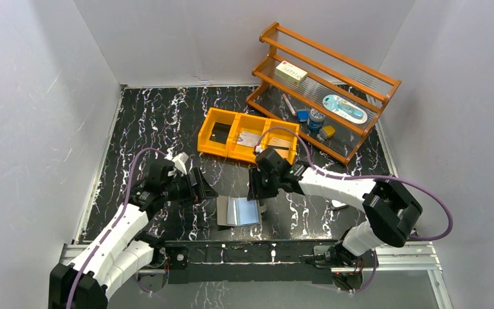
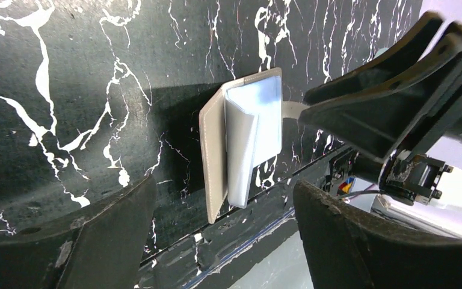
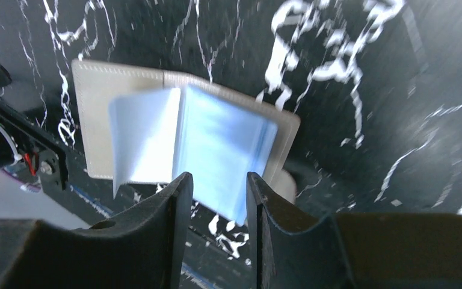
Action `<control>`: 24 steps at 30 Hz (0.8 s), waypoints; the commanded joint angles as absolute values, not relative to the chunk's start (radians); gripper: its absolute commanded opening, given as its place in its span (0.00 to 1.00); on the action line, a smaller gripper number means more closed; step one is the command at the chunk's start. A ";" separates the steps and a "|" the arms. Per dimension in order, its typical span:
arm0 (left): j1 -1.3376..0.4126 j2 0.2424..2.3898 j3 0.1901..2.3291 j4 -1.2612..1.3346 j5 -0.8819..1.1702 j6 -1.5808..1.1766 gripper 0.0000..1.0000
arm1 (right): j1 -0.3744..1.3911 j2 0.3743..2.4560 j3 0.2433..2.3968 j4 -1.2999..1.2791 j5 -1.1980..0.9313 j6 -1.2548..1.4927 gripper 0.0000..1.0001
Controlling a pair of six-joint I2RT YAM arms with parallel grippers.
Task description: Take the credit cards out of the card holder
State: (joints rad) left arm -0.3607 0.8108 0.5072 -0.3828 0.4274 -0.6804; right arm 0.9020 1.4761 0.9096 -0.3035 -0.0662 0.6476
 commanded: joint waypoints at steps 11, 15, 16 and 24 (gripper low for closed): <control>-0.356 0.876 0.434 -0.257 0.567 -0.719 0.72 | 0.983 1.492 0.822 -0.183 0.002 0.950 0.48; -0.357 0.903 0.422 -0.234 0.583 -0.726 0.69 | 0.988 1.529 0.819 -0.176 -0.004 0.949 0.49; -0.360 0.911 0.421 -0.232 0.583 -0.725 0.68 | 0.987 1.539 0.817 -0.167 -0.012 0.950 0.49; -0.391 0.961 0.423 -0.210 0.580 -0.719 0.61 | 0.998 1.547 0.837 -0.223 0.051 0.959 0.49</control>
State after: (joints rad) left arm -0.3714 0.9413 0.4202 -0.2298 0.5404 -0.7181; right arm 0.9897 1.5509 0.8120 -0.1909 -0.0135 0.9478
